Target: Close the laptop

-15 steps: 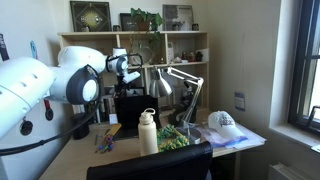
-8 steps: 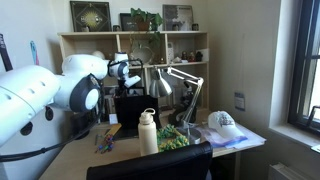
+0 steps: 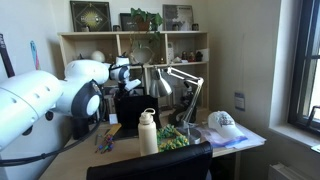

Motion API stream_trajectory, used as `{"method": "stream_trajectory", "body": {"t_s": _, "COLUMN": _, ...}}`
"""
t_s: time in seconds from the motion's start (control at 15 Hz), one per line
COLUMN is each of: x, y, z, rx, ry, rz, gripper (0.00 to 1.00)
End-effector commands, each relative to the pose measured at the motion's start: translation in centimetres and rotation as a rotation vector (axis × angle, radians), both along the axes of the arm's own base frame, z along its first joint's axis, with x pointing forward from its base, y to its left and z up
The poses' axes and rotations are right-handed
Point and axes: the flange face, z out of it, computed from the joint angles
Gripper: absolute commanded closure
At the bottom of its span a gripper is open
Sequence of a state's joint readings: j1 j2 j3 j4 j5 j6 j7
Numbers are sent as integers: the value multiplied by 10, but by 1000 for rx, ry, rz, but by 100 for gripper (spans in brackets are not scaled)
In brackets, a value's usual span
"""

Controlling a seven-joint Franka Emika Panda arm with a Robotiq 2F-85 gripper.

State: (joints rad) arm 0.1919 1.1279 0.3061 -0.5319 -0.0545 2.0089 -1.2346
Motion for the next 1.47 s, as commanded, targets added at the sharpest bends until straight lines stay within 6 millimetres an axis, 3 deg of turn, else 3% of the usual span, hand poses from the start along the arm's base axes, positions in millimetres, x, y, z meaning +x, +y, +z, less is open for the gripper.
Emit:
{"method": "stream_trajectory", "body": {"t_s": 0.0, "x": 3, "y": 0, "z": -8, "rx": 34, "ry": -7, "rz": 15, "gripper": 0}}
{"method": "stream_trajectory", "body": {"t_s": 0.93, "x": -10, "y": -11, "z": -16, "rx": -110, "ry": 142, "rz": -13, "gripper": 0}}
{"method": "stream_trajectory", "body": {"t_s": 1.4, "x": -1, "y": 0, "z": 21, "rx": -1, "ry": -29, "rz": -29, "gripper": 0}}
